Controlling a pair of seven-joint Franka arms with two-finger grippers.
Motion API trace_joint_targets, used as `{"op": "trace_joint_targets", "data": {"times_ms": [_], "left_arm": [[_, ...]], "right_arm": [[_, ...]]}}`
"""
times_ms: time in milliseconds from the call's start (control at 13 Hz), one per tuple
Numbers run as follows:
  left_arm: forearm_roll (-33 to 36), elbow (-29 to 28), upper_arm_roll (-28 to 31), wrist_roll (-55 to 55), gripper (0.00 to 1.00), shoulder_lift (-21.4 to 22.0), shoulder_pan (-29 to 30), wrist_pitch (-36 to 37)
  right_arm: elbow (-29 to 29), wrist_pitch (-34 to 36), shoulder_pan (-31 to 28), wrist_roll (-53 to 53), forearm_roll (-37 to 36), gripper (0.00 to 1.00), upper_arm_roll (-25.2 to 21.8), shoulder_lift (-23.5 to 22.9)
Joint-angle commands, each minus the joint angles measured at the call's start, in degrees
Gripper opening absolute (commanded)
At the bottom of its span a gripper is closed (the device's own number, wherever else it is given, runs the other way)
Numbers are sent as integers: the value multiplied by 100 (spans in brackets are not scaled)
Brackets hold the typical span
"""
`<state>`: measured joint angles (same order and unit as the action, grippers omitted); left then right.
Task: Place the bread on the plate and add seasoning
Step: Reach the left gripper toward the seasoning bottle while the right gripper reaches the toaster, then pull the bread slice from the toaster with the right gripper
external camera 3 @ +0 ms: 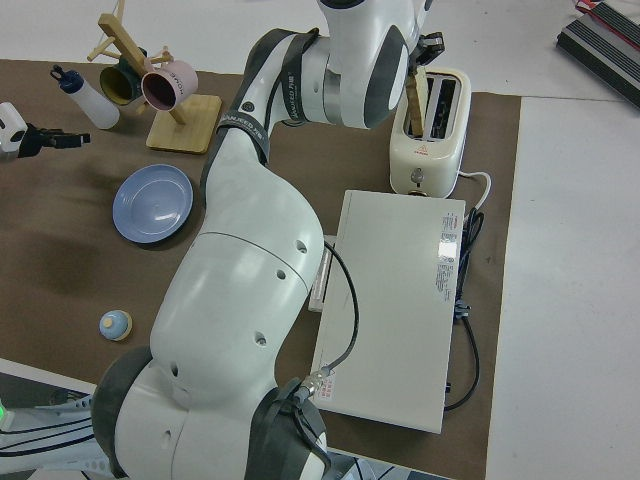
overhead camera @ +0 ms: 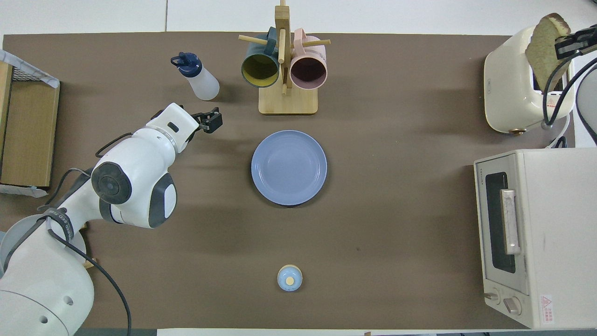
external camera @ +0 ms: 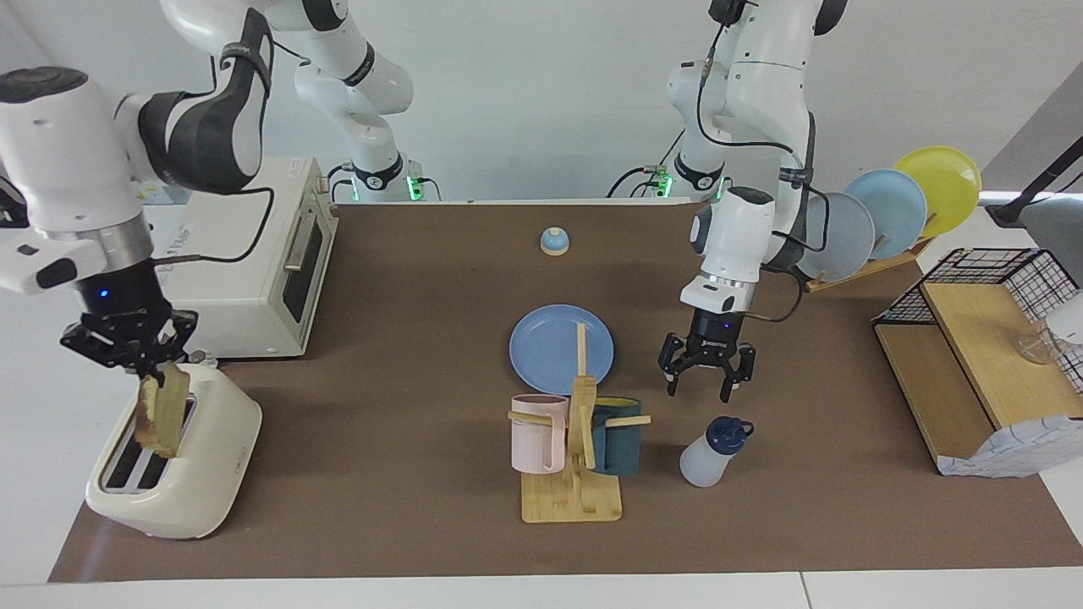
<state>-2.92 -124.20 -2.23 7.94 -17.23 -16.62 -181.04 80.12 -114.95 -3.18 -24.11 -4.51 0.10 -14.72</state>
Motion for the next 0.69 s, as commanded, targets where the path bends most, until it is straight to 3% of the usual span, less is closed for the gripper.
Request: {"op": "trace_joint_targets", "data": {"times_ms": [0,308,617], "left_arm": [[-147,448,616,41,100,-420,-585,-98],[-893,756,1821,85,100,-896,-1877,-300],[-956,914,1858,85,100,-1071,-1915,-397]], "right_arm": [[161,850,615,212,-77,0,34,549],[863,878,1283,1643,255,0,113,918],[1583,335,1960,3180,906,0,113,1129]]}}
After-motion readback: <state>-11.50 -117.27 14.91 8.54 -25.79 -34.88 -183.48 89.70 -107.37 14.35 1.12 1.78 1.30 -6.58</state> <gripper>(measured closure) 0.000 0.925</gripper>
